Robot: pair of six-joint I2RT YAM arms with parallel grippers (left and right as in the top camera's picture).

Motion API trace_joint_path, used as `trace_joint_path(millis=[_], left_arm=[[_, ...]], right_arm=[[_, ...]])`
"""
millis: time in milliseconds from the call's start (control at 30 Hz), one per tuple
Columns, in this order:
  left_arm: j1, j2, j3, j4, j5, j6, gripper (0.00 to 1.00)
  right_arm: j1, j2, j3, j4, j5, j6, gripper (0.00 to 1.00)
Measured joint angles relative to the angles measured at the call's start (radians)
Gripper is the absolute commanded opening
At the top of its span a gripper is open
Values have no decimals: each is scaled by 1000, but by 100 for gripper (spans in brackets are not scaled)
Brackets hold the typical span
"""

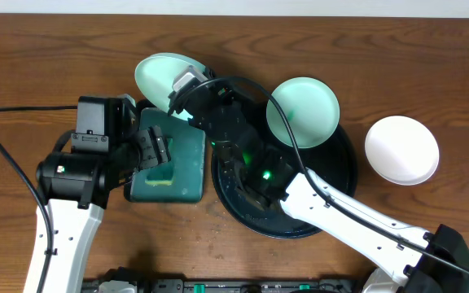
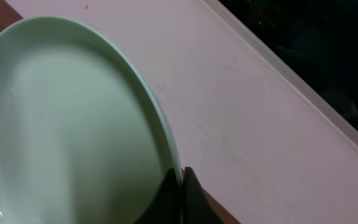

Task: Clean dirty plates on tray and stack at the side
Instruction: 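Lift the pale green plate with right gripper and tilt it over sponge tray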

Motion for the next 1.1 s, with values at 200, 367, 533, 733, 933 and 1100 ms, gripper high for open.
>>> trace_joint_path(millis=[200, 367, 533, 733, 933, 1100], left_arm=[[0, 0, 0, 0, 0, 0, 81], [0, 0, 0, 0, 0, 0, 81], [0, 0, 0, 0, 0, 0, 81], [0, 0, 0, 0, 0, 0, 81], [0, 0, 0, 0, 0, 0, 81], [0, 0, 0, 0, 0, 0, 81]], right_arm=[[0, -2, 0, 28, 90, 68, 1], [14, -2, 0, -5, 116, 72, 1], [64, -2, 0, 37, 117, -8, 1], [71, -2, 0, 61, 126, -100, 1], [71, -2, 0, 62, 129, -126, 1], [69, -2, 0, 61, 129, -119, 1]])
